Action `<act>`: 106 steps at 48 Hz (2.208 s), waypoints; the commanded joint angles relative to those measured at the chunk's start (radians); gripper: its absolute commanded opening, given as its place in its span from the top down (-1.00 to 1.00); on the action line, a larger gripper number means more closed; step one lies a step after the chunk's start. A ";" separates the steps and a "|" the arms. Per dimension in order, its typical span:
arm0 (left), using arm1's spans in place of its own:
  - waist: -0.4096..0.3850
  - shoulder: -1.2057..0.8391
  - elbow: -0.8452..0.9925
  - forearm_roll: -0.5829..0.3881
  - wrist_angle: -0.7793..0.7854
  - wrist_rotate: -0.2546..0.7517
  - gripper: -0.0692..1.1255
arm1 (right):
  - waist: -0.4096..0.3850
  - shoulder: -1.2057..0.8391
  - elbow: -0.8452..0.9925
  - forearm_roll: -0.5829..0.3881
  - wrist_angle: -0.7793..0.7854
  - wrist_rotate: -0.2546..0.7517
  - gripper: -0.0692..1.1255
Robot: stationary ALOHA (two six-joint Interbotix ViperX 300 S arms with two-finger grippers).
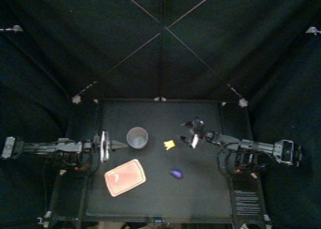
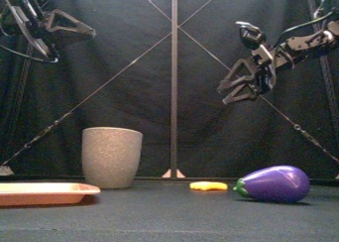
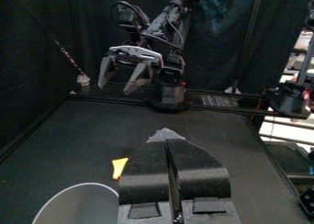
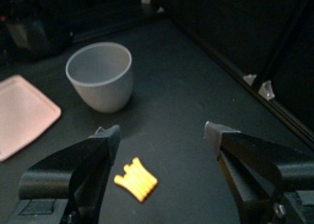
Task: Pick the fries then place it in the grey bowl
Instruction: Pick the fries
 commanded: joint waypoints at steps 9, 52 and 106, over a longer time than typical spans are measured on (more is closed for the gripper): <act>0.028 0.005 -0.025 0.005 -0.008 0.003 0.89 | 0.052 0.109 -0.071 0.063 0.006 0.021 -0.82; 0.051 0.005 0.003 0.025 -0.051 0.002 0.89 | 0.107 0.528 -0.561 0.107 0.996 -0.620 -0.82; 0.066 0.002 0.038 0.000 -0.055 -0.002 0.89 | 0.017 0.759 -0.612 0.221 0.891 -0.690 -0.41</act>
